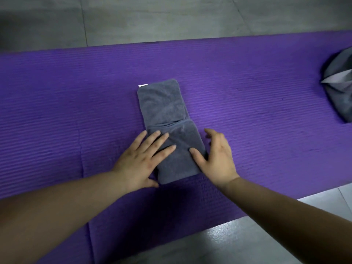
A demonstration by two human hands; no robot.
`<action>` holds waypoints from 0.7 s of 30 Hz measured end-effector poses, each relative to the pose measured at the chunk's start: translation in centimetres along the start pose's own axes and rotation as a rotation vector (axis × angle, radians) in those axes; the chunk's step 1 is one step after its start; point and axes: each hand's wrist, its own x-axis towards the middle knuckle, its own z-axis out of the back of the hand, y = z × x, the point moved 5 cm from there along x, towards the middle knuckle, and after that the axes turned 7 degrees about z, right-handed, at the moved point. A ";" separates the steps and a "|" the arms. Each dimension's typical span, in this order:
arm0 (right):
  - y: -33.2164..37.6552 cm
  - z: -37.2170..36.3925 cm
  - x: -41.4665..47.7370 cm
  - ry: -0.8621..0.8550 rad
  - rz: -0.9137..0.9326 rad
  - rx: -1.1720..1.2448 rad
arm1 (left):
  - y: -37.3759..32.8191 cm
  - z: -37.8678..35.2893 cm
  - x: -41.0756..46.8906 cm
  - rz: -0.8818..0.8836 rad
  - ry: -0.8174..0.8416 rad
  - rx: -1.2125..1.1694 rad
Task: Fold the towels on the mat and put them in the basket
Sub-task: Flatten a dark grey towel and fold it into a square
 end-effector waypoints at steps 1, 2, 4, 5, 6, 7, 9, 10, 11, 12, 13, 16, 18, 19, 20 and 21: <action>0.1 0.5 -0.3 -0.038 0.180 -0.077 | 0.2 0.0 0.0 -0.008 -0.012 0.005; -0.1 0.5 -0.6 0.007 0.354 -0.170 | 0.4 0.0 0.1 -0.024 -0.014 0.012; -0.5 -0.2 -1.5 0.171 0.650 -0.371 | 0.6 0.1 0.3 -0.044 -0.018 0.032; -0.8 -0.5 -1.5 0.233 0.724 -0.440 | 0.7 0.2 0.4 -0.043 -0.023 0.042; -0.9 -0.8 -1.3 0.277 0.750 -0.486 | 0.7 0.3 0.6 -0.032 -0.024 0.042; -1.0 -1.1 -0.9 0.292 0.759 -0.510 | 0.8 0.5 0.8 -0.013 -0.032 0.035; -0.7 -1.3 -0.1 0.252 0.753 -0.498 | 1.0 0.7 1.0 0.028 -0.056 0.012; -0.4 -1.3 0.2 0.238 0.746 -0.465 | 1.1 0.8 1.0 0.040 -0.062 0.003; -0.1 -1.2 0.5 0.234 0.741 -0.409 | 1.2 0.8 1.0 0.040 -0.072 0.000; 0.2 -1.0 0.5 0.233 0.735 -0.346 | 1.2 0.9 1.0 0.029 -0.079 -0.006; 0.5 -0.8 0.5 0.230 0.727 -0.293 | 1.2 0.7 0.9 0.006 -0.085 -0.017; 1.5 0.1 0.0 0.235 0.681 -0.197 | 1.5 0.9 -0.1 -0.075 -0.090 -0.112; 2.1 0.6 -1.0 0.229 0.632 -0.130 | 1.4 1.1 -1.4 -0.106 -0.076 -0.222; 2.3 0.7 -1.6 0.220 0.604 -0.082 | 1.3 1.0 -2.3 -0.107 -0.066 -0.282; 2.6 0.8 -2.3 0.209 0.577 -0.029 | 1.1 0.7 -3.2 -0.095 -0.061 -0.341; 2.9 0.9 -2.9 0.192 0.555 0.023 | 0.8 0.2 -4.0 -0.069 -0.054 -0.402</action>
